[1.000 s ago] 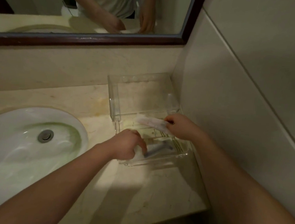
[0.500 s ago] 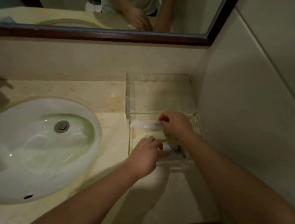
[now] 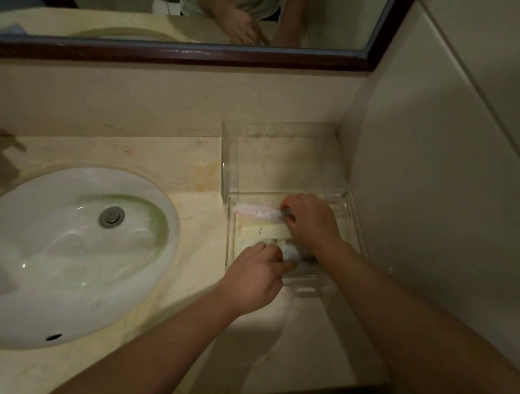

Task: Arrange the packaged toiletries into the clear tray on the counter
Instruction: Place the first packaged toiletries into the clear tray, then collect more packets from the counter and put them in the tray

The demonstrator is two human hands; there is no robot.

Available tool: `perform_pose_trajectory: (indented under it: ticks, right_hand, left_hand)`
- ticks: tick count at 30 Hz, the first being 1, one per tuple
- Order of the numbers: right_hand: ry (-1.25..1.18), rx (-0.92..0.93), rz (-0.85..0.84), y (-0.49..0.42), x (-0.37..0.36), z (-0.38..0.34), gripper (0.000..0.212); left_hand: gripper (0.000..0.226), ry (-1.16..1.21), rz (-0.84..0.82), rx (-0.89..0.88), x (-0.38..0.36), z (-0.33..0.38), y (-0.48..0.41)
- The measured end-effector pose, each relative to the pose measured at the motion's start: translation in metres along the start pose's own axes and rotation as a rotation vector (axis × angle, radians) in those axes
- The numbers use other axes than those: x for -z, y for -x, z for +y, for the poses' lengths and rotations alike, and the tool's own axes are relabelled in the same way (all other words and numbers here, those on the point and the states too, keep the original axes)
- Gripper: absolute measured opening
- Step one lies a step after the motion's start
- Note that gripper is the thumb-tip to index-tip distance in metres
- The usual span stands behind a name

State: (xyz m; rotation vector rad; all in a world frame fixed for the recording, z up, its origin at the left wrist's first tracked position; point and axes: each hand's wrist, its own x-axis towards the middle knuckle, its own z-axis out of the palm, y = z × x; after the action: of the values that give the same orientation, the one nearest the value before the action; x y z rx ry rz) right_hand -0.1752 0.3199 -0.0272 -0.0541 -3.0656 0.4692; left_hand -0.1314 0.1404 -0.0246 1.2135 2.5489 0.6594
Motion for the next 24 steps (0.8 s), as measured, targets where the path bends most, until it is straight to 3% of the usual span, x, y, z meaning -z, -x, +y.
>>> perform_pose_trajectory:
  ticks: [16, 20, 24]
  right_hand:
    - [-0.046, -0.073, -0.029, -0.001, 0.005, -0.004, 0.012]
    - [-0.039, 0.030, 0.084, 0.001, 0.009, -0.054, 0.011]
    - [-0.195, 0.150, 0.120, 0.004, 0.004, -0.131, 0.018]
  left_hand:
    - [0.045, 0.054, 0.017, 0.052, 0.004, -0.001, 0.012]
    - [0.041, 0.160, 0.221, 0.223, 0.029, -0.018, 0.042]
    - [0.039, 0.212, 0.504, 0.478, 0.074, -0.053, 0.094]
